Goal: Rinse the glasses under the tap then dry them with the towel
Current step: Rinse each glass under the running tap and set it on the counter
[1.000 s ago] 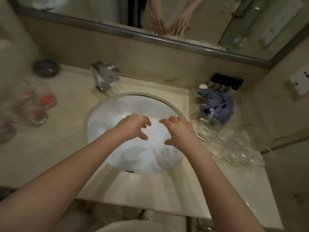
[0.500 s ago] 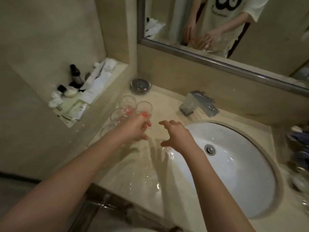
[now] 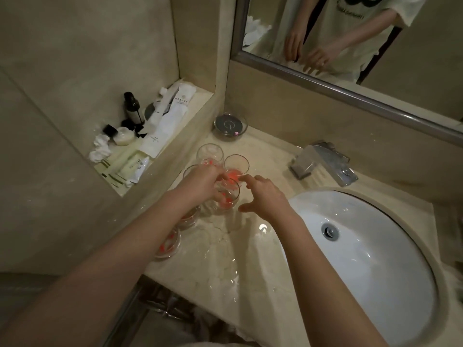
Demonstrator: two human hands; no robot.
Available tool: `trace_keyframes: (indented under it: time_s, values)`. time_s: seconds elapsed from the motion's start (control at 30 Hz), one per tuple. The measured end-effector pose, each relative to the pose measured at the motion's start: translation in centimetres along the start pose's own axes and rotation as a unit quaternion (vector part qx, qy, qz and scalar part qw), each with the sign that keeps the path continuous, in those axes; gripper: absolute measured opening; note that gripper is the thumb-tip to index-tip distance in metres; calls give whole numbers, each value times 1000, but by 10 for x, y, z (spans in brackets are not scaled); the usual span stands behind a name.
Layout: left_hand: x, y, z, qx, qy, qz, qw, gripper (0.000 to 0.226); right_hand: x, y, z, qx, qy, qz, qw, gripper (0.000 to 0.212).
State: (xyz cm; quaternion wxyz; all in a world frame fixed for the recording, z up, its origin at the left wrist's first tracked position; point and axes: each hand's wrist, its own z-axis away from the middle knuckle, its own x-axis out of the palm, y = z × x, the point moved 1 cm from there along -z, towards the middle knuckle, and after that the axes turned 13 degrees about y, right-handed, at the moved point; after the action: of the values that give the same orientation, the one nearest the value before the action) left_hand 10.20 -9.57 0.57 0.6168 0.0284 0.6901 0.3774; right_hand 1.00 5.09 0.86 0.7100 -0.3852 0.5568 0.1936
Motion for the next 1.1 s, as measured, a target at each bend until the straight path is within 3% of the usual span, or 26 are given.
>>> trace_keyframes:
  time_s: [0.1,0.3,0.43,0.57,0.77,0.87,1.0,1.1]
  values:
    - [7,-1,-4,3,-12,-21,1000,64,10,1,-6,22,-6,-34,999,73]
    - [22,0,-5,23,-50,-129,990,94,31,-3,-13,37,22,-61,997,66]
    - [30,7,-5,46,-30,-206,977,87,36,0,-14,43,18,-67,997,65]
    - [43,2,-7,51,21,-211,976,80,37,-1,-8,48,30,-96,994,66]
    - [47,-1,3,75,52,-111,990,72,37,5,14,85,53,-207,973,57]
    - [58,2,11,87,41,-75,993,81,34,15,35,132,68,-283,948,53]
    - [68,29,21,4,4,72,997,92,26,38,67,185,103,-386,898,41]
    - [80,57,26,-111,-49,220,968,97,17,63,85,202,120,-413,880,34]
